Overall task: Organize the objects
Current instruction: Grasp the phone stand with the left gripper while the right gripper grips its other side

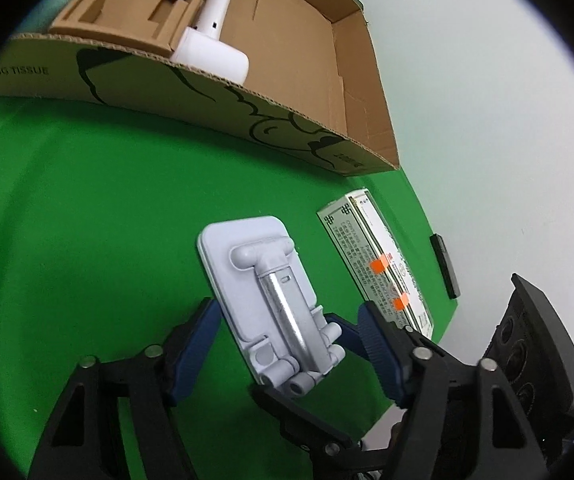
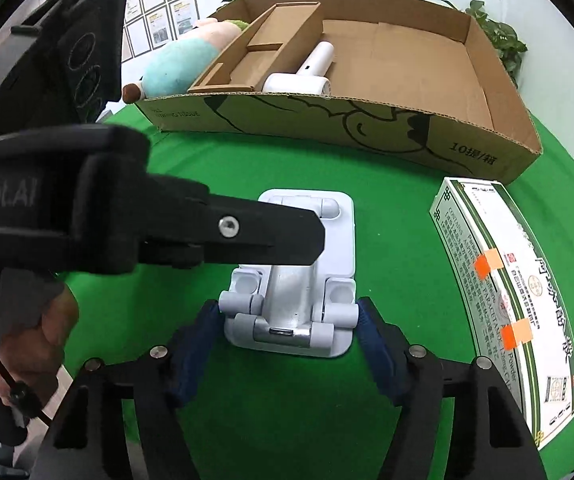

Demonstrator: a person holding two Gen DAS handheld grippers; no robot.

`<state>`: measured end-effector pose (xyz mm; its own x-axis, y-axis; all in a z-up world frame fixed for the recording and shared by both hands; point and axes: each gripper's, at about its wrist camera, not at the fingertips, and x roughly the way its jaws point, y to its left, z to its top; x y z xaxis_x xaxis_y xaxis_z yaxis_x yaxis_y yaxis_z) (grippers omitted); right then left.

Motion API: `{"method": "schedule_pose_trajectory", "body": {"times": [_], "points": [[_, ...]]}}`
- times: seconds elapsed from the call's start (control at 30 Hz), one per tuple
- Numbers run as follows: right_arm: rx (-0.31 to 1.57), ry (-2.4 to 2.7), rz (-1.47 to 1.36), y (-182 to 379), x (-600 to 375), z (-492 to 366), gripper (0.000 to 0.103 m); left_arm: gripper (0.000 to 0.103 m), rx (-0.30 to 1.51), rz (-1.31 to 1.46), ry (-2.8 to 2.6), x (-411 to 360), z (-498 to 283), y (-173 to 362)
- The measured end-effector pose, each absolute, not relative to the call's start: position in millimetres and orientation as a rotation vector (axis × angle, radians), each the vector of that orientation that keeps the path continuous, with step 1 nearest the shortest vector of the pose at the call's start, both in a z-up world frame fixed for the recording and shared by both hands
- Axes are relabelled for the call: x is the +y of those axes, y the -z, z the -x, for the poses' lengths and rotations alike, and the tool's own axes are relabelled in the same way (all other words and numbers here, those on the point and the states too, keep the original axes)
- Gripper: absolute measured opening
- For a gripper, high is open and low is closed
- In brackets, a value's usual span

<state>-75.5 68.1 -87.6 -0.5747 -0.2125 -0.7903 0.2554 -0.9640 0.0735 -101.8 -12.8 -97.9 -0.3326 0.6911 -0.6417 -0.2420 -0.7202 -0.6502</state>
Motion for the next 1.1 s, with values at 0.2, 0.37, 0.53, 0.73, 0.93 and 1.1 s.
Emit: {"method": "schedule_pose_trajectory", "body": {"times": [0.2, 0.37, 0.53, 0.73, 0.93, 1.1], "points": [[-0.007, 2.574, -1.295, 85, 73, 72, 0.065, 0.050, -0.589, 1.329, -2.105, -12, 98, 100], [-0.143, 2.531, -1.299, 81, 82, 69, 0.065, 0.047, -0.583, 1.329, -2.114, -12, 94, 101], [-0.246, 2.485, -1.285, 79, 87, 67, 0.064, 0.042, -0.604, 1.341, -2.093, -12, 92, 104], [-0.272, 2.479, -1.262, 80, 83, 64, 0.064, 0.034, -0.539, 1.290, -2.131, -11, 81, 85], [-0.265, 2.520, -1.169, 63, 78, 61, 0.064, 0.031, -0.486, 1.192, -2.178, -14, 74, 54], [-0.214, 2.576, -1.053, 35, 76, 59, 0.064, 0.031, -0.467, 1.079, -2.216, -19, 75, 23]]}}
